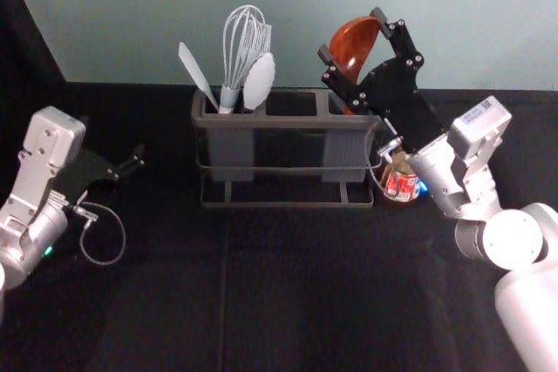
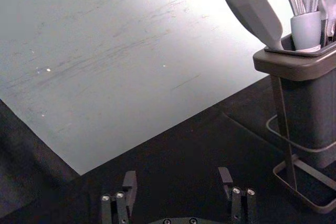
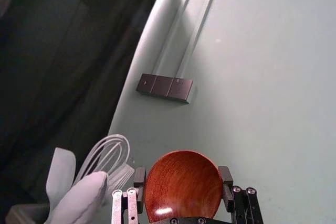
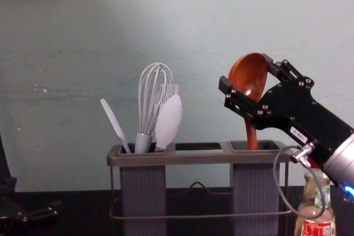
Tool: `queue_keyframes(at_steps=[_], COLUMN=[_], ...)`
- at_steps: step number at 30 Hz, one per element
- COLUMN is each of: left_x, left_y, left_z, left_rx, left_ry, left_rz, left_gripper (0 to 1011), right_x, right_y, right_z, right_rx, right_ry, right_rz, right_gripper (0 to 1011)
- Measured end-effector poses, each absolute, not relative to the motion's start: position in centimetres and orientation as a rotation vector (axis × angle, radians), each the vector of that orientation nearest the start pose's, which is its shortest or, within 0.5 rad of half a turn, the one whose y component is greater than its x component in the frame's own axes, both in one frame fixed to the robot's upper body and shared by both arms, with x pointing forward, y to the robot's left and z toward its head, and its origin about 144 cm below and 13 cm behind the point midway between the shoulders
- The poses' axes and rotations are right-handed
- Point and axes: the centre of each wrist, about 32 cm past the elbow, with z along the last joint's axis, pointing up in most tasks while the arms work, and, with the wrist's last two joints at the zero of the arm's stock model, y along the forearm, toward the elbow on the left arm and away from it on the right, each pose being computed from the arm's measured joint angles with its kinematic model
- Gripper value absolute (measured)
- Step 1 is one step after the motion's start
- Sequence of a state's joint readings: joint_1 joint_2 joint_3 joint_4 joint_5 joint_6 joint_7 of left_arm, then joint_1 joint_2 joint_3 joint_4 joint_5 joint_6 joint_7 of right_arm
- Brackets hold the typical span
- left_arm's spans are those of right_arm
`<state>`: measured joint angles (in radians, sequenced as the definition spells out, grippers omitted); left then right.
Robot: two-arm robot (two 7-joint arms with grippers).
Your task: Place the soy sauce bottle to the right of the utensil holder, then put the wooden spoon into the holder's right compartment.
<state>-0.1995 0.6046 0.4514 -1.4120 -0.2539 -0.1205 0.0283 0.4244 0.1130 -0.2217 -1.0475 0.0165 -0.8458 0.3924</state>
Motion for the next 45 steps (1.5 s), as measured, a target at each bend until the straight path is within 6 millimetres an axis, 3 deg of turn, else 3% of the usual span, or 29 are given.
queue_keyframes(at_steps=[16,22,45], left_x=[48.9,48.9,48.9], left_y=[31.0,31.0,31.0], left_z=[114.0,114.0,114.0], left_rx=[0.305,0.304,0.304], left_ry=[-0.285,-0.285,-0.285], left_rz=[1.248,1.248,1.248], left_gripper=[1011,1011,1010], right_x=[56.2,56.1,54.7], right_y=[-21.7,-21.6,-22.7], right_z=[113.2,113.2,116.6], right_rx=[0.323,0.330,0.397], right_ry=[-0.666,-0.666,-0.761], right_rz=[-0.926,-0.931,-0.958], right_gripper=[846,985,1002])
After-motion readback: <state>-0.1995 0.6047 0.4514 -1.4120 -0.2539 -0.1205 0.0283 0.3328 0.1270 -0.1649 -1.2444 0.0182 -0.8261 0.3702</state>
